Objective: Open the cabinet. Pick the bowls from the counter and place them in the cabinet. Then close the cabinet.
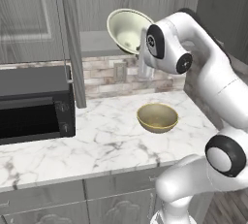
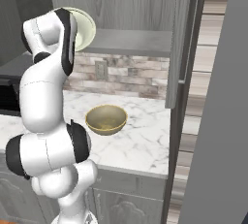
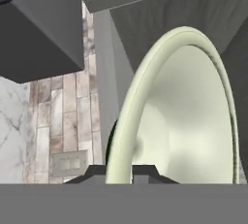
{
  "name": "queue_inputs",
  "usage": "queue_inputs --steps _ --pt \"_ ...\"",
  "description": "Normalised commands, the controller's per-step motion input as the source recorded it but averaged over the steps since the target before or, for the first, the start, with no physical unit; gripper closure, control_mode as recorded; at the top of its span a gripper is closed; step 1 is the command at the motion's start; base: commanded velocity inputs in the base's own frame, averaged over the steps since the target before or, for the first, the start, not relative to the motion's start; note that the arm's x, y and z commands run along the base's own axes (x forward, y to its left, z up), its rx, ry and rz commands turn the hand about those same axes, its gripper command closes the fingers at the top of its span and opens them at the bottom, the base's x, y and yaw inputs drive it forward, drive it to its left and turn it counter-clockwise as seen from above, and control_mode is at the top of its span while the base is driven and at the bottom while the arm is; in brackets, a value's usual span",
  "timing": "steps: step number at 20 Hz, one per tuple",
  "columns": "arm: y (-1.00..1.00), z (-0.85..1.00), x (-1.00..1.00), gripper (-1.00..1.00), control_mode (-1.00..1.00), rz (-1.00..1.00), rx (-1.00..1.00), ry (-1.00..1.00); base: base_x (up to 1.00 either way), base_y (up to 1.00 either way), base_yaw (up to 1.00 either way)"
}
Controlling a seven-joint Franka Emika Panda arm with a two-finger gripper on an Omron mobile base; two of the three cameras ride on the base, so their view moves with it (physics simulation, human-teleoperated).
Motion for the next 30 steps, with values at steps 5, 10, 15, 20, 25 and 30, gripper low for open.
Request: queue_inputs --steps 5,10,15,20,25,30 --pt "0.00 0.14 0.40 1.00 -1.00 0.00 -0.13 0.22 0.00 0.00 0.00" --pt "0.00 0.11 0.46 1.00 -1.00 -0.02 -0.16 0.21 0.00 0.00 0.00" --pt "0.00 0.15 0.48 1.00 -1.00 -0.02 -0.16 0.21 0.00 0.00 0.00" --pt "0.00 0.33 0.38 1.00 -1.00 -0.01 -0.11 0.20 0.00 0.00 0.00" --pt "0.00 0.44 0.38 1.00 -1.00 0.00 -0.07 0.20 0.00 0.00 0.00" --pt "0.03 0.43 0.35 -1.00 -1.00 0.00 -0.06 0.18 0.00 0.00 0.00"
